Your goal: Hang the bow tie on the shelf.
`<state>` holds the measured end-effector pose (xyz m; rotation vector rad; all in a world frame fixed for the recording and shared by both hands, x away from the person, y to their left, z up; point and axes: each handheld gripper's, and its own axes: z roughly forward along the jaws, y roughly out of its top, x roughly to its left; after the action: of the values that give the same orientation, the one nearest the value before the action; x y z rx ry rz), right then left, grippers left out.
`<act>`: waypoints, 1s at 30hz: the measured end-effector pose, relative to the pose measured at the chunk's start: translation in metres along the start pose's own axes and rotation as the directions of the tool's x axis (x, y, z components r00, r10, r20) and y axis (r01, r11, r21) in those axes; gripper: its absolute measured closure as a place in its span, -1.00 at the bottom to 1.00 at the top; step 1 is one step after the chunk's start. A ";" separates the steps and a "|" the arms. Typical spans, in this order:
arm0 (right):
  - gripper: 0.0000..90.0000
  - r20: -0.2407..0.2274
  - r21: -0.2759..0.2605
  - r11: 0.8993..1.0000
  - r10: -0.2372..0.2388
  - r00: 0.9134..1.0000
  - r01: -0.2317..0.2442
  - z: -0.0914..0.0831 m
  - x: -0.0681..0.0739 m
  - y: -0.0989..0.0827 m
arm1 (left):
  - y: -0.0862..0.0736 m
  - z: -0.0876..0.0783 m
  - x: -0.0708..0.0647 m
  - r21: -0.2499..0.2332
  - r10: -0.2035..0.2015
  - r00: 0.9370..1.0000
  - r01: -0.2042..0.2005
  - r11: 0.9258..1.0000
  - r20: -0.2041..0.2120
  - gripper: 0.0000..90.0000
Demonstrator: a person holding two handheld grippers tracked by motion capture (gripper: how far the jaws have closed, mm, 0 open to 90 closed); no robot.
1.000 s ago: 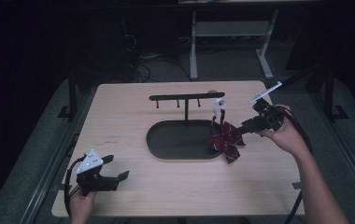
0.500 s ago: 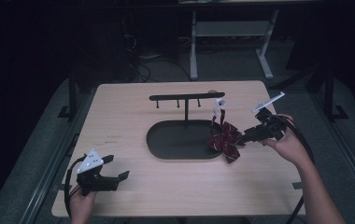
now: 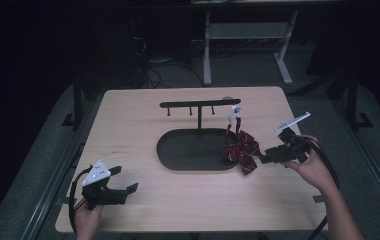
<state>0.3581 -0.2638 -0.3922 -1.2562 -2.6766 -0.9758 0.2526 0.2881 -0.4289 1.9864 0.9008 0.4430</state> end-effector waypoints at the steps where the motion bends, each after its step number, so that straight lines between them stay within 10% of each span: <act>1: 0.16 -0.002 -0.002 1.000 0.002 1.000 -0.002 0.000 0.000 -0.003 | 0.000 0.000 0.000 0.001 0.000 1.000 0.000 1.000 0.000 -0.71; 30: 0.16 -0.024 -0.078 0.994 0.075 0.997 -0.077 0.000 0.002 -0.069 | 0.000 0.001 -0.001 0.005 0.013 1.000 -0.013 1.000 0.003 -0.71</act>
<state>0.3083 -0.2955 -0.4284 -1.3432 -2.5774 -1.0876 0.2523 0.2869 -0.4297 1.9978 0.8885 0.4454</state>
